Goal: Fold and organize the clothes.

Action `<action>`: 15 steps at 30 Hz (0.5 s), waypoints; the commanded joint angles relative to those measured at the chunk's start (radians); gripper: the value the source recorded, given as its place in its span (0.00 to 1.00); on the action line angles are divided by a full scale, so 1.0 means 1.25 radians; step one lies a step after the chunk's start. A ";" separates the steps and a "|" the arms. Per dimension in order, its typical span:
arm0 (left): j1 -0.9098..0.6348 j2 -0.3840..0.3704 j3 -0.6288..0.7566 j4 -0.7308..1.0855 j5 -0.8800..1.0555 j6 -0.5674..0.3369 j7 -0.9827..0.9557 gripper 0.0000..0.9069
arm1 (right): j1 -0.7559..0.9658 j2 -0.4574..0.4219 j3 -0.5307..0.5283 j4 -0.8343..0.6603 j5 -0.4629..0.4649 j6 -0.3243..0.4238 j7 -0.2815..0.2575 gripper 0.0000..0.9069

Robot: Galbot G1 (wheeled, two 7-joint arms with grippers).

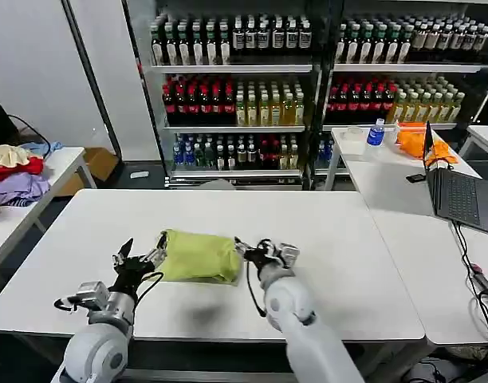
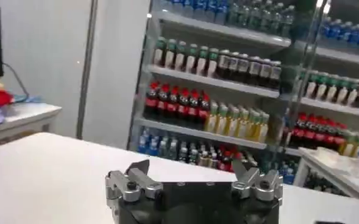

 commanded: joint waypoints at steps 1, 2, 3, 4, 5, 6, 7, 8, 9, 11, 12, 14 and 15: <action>0.060 0.011 -0.062 -0.025 -0.004 -0.015 0.003 1.00 | 0.095 0.092 -0.049 -0.190 0.040 -0.007 0.050 1.00; 0.061 0.013 -0.063 -0.025 -0.005 -0.015 0.003 1.00 | 0.092 0.092 -0.049 -0.195 0.028 0.001 0.063 1.00; 0.061 0.015 -0.064 -0.026 -0.005 -0.015 0.003 1.00 | 0.090 0.092 -0.047 -0.198 0.027 0.005 0.074 1.00; 0.062 0.015 -0.064 -0.026 -0.005 -0.015 0.003 1.00 | 0.088 0.092 -0.045 -0.199 0.027 0.007 0.080 0.77; 0.063 0.015 -0.064 -0.027 -0.005 -0.015 0.003 1.00 | 0.086 0.092 -0.043 -0.200 0.027 0.012 0.087 0.64; 0.063 0.014 -0.064 -0.027 -0.005 -0.015 0.003 1.00 | 0.086 0.092 -0.042 -0.201 0.028 0.013 0.090 0.33; 0.064 0.014 -0.064 -0.027 -0.004 -0.015 0.003 1.00 | 0.085 0.092 -0.042 -0.201 0.028 0.019 0.092 0.19; 0.065 0.012 -0.063 -0.028 -0.003 -0.015 0.003 1.00 | 0.084 0.092 -0.042 -0.200 0.028 0.024 0.092 0.00; 0.066 0.012 -0.062 -0.029 -0.003 -0.015 0.003 1.00 | 0.084 0.092 -0.041 -0.199 0.028 0.028 0.091 0.00; 0.070 0.012 -0.061 -0.031 -0.002 -0.015 0.003 1.00 | 0.085 0.092 -0.039 -0.197 0.028 0.030 0.090 0.00; 0.070 0.012 -0.060 -0.031 -0.001 -0.015 0.003 1.00 | 0.085 0.092 -0.037 -0.198 0.028 0.031 0.090 0.00; 0.070 0.014 -0.061 -0.030 -0.001 -0.015 0.004 1.00 | 0.085 0.092 -0.036 -0.199 0.028 0.031 0.089 0.00; 0.070 0.014 -0.061 -0.029 -0.002 -0.015 0.003 1.00 | 0.084 0.092 -0.034 -0.200 0.028 0.031 0.088 0.00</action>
